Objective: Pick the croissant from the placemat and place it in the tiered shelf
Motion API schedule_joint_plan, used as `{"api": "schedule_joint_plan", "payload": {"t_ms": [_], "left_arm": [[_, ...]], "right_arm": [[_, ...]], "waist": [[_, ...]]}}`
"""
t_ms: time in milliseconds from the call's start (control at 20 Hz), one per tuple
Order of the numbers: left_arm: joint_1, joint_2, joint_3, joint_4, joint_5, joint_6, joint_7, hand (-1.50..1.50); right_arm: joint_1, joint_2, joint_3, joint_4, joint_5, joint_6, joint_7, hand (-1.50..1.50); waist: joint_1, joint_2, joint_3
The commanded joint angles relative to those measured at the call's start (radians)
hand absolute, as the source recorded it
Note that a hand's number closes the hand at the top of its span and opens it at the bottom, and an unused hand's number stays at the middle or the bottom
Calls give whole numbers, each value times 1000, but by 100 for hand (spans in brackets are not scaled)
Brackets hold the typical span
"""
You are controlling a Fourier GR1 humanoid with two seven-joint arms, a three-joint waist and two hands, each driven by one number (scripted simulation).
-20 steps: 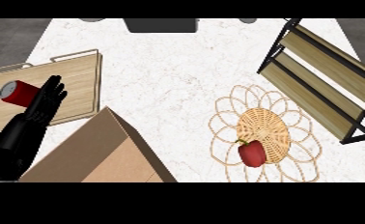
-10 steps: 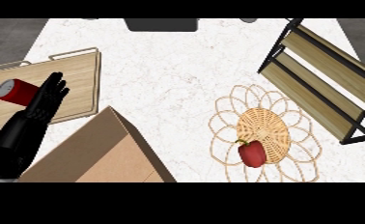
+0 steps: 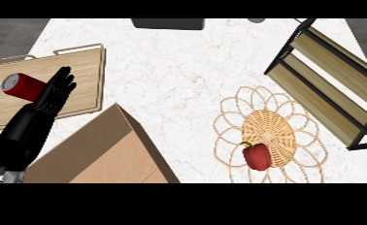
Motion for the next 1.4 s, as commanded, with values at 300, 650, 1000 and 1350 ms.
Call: {"api": "schedule_joint_plan", "payload": {"t_ms": [300,650,1000,1350], "left_arm": [[-72,-78,-25,103,-10,14,-15,0],[-46,-78,-35,62,-25,53,-10,0],[6,-59,-18,54,-7,34,-29,0],[-13,-38,-15,1,14,25,-3,0]], "right_arm": [[-185,70,-2,265,254,-121,-167,-150],[-273,104,-13,277,34,215,-106,-150],[-363,1,-69,358,-198,530,92,-150],[-411,-16,-73,539,-351,721,385,-150]], "waist": [[-10,9,-15],[-27,4,-16],[-37,2,-19],[1,24,-17]]}}
